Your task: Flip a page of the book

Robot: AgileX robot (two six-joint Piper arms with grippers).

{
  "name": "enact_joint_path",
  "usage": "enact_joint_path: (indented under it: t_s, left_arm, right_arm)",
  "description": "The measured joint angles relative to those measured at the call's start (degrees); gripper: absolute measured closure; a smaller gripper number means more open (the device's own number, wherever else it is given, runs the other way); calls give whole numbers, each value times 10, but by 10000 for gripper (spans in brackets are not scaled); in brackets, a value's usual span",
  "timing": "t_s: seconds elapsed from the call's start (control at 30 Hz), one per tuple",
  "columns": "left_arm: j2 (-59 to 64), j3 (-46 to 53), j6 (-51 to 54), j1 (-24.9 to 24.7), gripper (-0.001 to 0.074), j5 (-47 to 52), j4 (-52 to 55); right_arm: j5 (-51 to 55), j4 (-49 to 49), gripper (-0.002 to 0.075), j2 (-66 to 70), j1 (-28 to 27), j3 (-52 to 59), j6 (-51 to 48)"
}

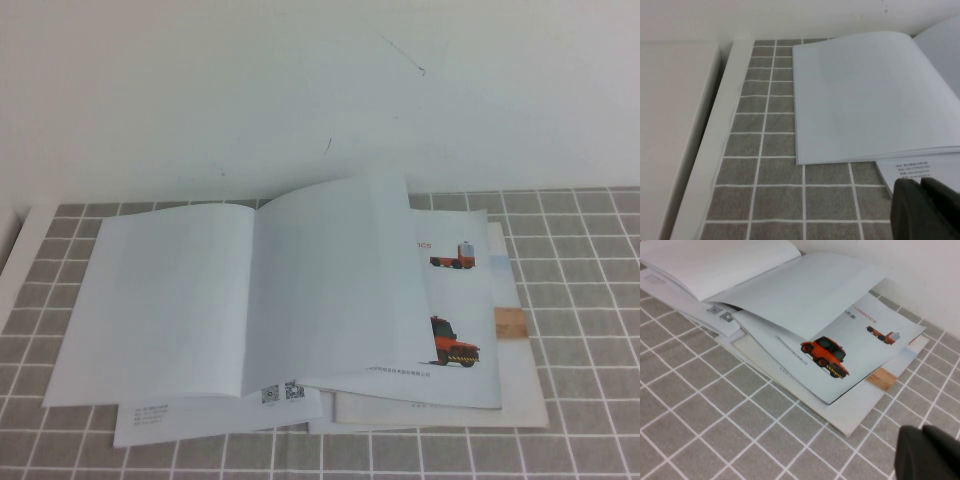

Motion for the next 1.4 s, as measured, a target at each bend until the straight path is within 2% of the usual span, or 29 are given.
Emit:
enact_joint_path:
  t_s: [1.07, 1.4]
  left_arm:
    - [-2, -1, -10, 1, 738, 7, 13]
    - [-2, -1, -10, 1, 738, 7, 13]
  right_arm:
    - [1, 0, 729, -13, -3, 0, 0]
    - [-54, 0, 729, -109, -138, 72, -11]
